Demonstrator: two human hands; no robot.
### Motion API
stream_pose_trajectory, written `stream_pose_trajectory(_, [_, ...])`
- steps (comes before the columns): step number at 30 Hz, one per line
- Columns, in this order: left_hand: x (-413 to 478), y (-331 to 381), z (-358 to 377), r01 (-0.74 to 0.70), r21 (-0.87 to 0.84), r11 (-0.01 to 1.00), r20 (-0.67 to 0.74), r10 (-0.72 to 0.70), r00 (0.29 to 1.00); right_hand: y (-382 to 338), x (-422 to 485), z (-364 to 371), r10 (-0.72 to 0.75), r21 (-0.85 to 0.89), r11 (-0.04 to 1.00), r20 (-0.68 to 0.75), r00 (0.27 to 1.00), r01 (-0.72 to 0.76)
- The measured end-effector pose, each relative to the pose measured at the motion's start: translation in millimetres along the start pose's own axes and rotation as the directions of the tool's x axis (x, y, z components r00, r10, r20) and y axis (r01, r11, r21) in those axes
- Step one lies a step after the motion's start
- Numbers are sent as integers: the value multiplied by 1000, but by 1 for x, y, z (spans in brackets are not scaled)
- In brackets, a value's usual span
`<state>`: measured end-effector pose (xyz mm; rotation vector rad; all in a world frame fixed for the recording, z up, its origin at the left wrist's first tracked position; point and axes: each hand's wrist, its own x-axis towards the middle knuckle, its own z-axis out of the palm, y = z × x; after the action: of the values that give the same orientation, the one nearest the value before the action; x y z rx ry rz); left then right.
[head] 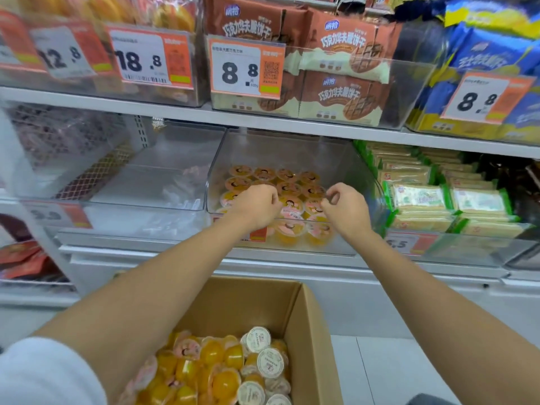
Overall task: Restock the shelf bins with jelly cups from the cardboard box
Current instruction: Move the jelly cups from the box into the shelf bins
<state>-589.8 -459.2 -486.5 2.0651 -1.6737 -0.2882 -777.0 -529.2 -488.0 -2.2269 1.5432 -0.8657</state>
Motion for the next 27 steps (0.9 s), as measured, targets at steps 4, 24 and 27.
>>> stream_pose_trajectory(4, [-56,-3,-5,-109,124,986,-251,138,958,-26,-56,25,-268,8,963,-124,955,271])
stream_pose_trajectory(24, [-200,-314,138,627,214,749,442,-646,622,-14,-206,291,47,-74,996,896,442,43])
stream_pose_trajectory(27, [-195,-327,158,707,130,695,435,-681,589,-22,-224,328,173,-156,985,878,446,-74])
